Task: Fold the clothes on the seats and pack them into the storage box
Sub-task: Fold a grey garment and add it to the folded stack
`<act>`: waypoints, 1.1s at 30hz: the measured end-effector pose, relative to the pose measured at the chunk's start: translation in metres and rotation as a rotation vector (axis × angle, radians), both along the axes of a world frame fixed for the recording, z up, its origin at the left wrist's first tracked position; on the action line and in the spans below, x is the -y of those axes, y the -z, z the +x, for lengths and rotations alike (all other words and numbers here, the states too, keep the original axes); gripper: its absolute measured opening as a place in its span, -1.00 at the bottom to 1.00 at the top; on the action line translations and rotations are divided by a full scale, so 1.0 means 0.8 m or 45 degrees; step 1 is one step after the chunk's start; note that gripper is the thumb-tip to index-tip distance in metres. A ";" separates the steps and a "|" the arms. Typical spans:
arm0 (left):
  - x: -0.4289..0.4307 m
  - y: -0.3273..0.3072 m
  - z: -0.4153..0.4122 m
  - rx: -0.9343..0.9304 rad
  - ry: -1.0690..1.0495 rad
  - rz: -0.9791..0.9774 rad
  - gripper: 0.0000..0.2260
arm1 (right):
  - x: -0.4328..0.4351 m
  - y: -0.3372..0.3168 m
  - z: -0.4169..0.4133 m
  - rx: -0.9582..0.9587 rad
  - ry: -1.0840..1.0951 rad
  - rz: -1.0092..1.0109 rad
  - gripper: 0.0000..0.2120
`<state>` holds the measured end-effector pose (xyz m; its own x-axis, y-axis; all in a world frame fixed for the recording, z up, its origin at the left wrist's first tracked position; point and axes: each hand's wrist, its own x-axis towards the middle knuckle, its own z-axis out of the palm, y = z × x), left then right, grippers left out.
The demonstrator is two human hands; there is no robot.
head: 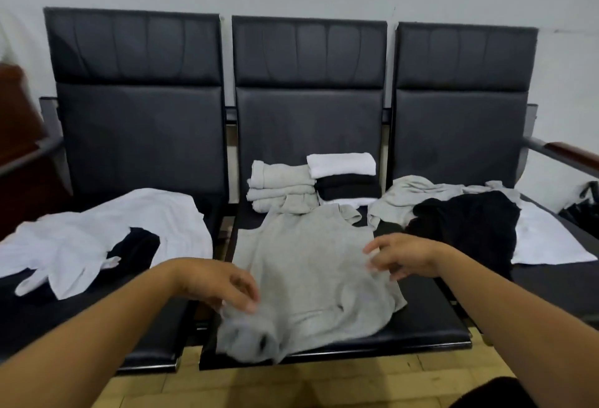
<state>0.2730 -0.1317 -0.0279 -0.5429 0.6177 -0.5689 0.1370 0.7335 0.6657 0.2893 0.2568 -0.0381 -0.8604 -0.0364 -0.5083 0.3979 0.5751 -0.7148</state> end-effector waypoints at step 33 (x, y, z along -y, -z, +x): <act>-0.036 0.089 -0.157 -0.374 -1.369 0.711 -0.85 | -0.007 0.087 -0.124 -0.413 0.827 -1.041 -0.58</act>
